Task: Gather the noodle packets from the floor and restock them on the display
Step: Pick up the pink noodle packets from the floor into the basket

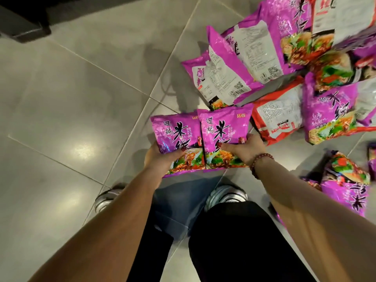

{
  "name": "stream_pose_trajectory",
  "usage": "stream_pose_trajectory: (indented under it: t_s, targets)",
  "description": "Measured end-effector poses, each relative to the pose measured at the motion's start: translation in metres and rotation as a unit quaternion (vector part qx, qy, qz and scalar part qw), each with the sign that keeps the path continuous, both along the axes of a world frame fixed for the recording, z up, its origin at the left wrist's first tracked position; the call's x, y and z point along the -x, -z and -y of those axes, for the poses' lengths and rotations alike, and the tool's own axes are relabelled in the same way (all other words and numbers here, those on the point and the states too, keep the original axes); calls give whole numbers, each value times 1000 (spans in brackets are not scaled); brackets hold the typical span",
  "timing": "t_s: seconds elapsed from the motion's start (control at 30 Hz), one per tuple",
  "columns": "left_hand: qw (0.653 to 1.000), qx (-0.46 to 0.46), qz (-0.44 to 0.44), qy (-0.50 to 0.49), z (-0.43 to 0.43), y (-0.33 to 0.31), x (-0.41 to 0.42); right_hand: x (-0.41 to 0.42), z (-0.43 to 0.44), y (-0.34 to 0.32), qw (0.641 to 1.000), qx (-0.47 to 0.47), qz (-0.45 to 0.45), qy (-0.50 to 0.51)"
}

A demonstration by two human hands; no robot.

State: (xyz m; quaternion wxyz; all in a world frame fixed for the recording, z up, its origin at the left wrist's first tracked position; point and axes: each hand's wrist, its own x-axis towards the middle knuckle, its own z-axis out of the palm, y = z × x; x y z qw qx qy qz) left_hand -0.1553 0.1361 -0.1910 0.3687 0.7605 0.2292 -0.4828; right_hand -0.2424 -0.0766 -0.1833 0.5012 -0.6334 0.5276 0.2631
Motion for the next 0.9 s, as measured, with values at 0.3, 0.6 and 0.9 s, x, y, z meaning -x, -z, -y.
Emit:
stream_pose_trajectory:
  t_s: [0.3, 0.6, 0.9]
  targets:
    - [992, 84, 77, -49, -26, -132, -51, -36, -32, -117, 986, -52, 122, 99]
    - [964, 153, 154, -154, -102, -363, -96, -106, -78, -338, 979, -65, 187, 38]
    - [920, 139, 234, -282, -217, -581, -77, -156, -181, -559, 963, -133, 226, -58]
